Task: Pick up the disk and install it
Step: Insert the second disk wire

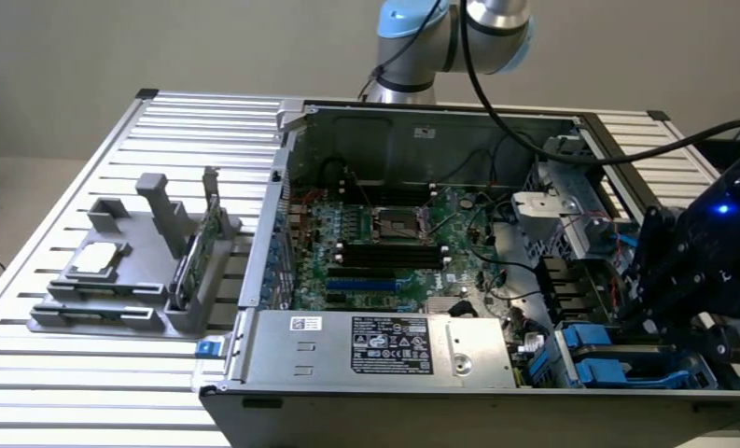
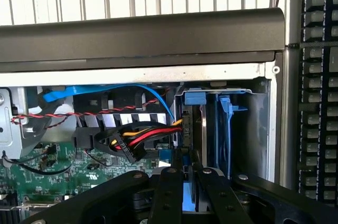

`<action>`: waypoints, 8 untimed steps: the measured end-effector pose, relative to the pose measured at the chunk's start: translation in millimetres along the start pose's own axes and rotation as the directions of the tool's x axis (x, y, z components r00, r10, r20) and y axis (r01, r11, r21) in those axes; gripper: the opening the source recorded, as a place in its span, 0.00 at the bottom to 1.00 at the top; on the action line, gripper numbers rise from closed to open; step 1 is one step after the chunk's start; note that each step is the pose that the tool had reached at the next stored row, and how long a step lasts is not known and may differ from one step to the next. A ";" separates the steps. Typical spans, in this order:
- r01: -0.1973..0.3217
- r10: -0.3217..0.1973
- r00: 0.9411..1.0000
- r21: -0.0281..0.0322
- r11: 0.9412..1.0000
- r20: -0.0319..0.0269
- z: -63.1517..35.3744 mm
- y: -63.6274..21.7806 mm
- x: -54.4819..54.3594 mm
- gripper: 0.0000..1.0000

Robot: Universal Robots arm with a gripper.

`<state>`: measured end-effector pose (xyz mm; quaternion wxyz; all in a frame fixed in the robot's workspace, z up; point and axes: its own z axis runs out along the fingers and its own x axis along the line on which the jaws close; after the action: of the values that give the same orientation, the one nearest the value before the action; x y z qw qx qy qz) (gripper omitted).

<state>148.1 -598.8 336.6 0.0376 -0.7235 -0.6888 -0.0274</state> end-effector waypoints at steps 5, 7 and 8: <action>0.000 0.000 1.000 0.000 1.000 -0.001 2.6 0.1 -1.4 0.17; 0.000 0.000 1.000 0.000 1.000 -0.001 3.0 0.1 -1.9 0.17; 0.000 0.000 1.000 0.000 1.000 -0.002 3.2 0.1 -2.3 0.18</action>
<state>148.0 -600.8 333.2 0.0384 -0.7235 -0.6887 -0.0281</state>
